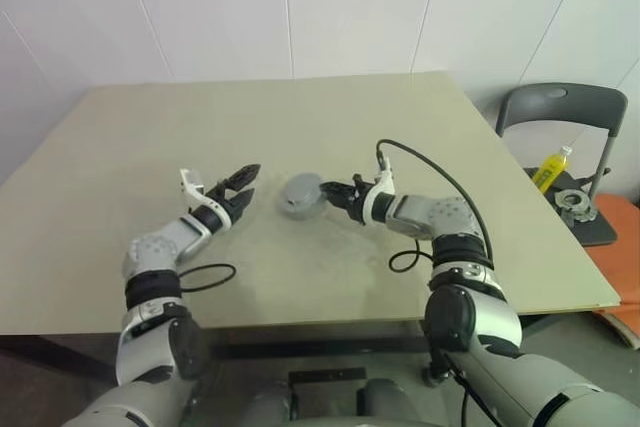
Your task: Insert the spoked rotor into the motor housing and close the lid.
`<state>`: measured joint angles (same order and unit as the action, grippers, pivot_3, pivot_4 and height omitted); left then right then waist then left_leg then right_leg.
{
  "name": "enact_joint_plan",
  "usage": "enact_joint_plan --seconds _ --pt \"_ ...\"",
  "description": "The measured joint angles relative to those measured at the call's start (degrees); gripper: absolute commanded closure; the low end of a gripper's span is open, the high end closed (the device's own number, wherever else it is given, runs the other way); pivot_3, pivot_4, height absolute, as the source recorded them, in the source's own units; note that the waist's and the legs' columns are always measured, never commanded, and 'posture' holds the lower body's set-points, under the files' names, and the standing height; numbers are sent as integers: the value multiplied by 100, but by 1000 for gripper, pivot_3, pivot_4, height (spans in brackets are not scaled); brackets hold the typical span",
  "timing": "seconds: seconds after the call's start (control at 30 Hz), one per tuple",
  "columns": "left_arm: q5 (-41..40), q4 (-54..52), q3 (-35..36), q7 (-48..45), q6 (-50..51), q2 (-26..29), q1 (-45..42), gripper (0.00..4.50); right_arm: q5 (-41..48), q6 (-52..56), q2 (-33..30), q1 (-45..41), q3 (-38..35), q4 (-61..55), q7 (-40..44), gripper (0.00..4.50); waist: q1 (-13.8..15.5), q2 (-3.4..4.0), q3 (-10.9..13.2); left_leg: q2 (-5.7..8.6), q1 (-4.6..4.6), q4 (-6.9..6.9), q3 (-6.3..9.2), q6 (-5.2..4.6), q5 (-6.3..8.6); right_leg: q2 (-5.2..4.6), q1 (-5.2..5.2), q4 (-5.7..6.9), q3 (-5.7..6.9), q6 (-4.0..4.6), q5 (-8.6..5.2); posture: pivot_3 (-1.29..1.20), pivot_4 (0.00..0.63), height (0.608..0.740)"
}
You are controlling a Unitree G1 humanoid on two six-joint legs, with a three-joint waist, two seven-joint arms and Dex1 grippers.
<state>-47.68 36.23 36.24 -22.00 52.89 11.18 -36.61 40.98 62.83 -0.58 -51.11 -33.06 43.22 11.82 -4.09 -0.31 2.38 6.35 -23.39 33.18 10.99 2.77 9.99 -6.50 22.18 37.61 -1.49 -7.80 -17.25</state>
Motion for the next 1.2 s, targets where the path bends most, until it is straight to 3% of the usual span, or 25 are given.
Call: enact_joint_plan --seconds 0.5,0.87,0.97,1.13,1.2 --pt "-951 443 622 491 666 -287 -219 28 43 -429 139 -266 126 226 150 3290 -5 -1 0 0 0 6 -1 1 -1 0 0 7 -1 0 1 0 0 740" --pt "-1040 454 359 346 1001 -452 -222 28 43 -427 157 -255 200 226 154 3290 -8 -1 0 1 0 11 -3 8 -6 1 6 24 -3 3 2 0 0 740" --pt "-991 507 302 318 674 -449 -224 638 45 -427 163 -244 215 226 163 3290 -7 -1 0 0 1 16 -3 12 -8 2 8 34 -4 5 3 0 0 740" --pt "-909 540 176 38 382 -442 -221 2141 104 -453 168 -217 200 223 227 3290 -6 -1 -1 0 1 26 -3 13 -9 4 6 39 -4 7 4 0 0 740" --pt "-916 521 163 -79 331 -447 -210 2260 161 -465 171 -180 178 223 280 3290 -6 -1 -1 0 1 28 -3 13 -9 4 6 40 -4 8 5 0 0 740"
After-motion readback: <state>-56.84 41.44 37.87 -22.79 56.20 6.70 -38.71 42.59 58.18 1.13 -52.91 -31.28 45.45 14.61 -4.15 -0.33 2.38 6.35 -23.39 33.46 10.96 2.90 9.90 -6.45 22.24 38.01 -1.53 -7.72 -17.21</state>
